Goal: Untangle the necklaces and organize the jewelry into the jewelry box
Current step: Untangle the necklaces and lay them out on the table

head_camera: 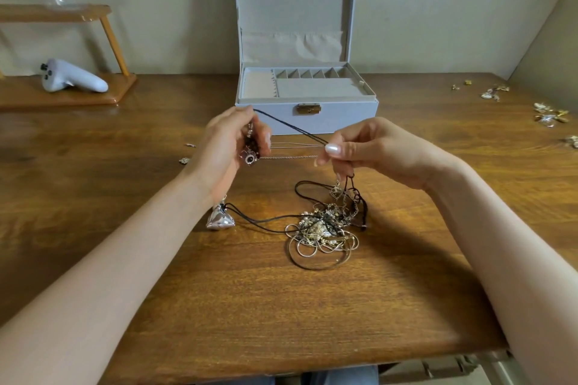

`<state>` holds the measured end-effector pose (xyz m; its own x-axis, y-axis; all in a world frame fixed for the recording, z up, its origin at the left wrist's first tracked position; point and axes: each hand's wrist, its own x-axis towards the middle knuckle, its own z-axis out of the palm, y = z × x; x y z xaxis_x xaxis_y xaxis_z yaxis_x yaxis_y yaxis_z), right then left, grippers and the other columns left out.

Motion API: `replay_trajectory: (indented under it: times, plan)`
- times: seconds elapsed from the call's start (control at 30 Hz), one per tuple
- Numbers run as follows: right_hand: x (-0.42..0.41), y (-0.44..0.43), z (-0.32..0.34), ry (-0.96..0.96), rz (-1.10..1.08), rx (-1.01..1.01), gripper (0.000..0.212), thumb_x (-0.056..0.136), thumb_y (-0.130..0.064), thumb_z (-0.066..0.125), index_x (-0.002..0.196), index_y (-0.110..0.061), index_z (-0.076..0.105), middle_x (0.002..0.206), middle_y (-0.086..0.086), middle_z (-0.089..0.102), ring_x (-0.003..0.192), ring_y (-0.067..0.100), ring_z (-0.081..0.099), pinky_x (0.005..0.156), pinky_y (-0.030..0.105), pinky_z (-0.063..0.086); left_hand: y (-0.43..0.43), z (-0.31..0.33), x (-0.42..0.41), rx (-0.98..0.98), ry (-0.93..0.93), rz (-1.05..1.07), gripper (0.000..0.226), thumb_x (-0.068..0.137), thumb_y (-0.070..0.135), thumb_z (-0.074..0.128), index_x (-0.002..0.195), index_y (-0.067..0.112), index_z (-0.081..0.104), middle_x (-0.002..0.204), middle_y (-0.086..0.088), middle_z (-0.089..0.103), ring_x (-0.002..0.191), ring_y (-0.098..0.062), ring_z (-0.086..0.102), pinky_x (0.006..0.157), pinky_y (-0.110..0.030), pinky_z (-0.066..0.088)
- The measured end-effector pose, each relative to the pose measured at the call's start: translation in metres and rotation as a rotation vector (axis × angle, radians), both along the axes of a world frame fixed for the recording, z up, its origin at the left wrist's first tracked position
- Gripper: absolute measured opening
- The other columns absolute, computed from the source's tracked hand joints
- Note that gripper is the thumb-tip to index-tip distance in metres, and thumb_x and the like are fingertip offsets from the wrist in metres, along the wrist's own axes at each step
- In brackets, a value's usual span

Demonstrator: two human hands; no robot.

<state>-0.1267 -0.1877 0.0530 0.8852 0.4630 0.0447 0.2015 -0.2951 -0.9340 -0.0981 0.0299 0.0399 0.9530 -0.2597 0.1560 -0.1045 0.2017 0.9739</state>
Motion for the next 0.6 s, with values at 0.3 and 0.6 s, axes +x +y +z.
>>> replay_trajectory:
  times: [0.3, 0.6]
  plan:
    - [0.005, -0.007, 0.003, -0.009, 0.009, 0.351, 0.018, 0.076, -0.032, 0.061, 0.071, -0.019, 0.073, 0.078, -0.003, 0.067, 0.078, 0.011, 0.06, 0.072, 0.022, 0.046, 0.004, -0.005, 0.007, 0.058, 0.203, 0.268, 0.016, 0.098, 0.014, 0.045, 0.086, 0.01, 0.054, 0.071, -0.001, 0.061, 0.061, -0.009, 0.058, 0.059, -0.021, 0.05]
    - [0.005, -0.001, 0.0, -0.024, -0.049, 0.413, 0.024, 0.089, -0.023, 0.048, 0.075, -0.018, 0.067, 0.069, 0.007, 0.068, 0.065, 0.018, 0.064, 0.064, 0.026, 0.054, -0.006, -0.005, -0.003, 0.341, -0.001, -0.045, 0.031, 0.076, 0.034, 0.067, 0.1, 0.016, 0.064, 0.065, 0.017, 0.057, 0.056, 0.004, 0.049, 0.057, -0.018, 0.036]
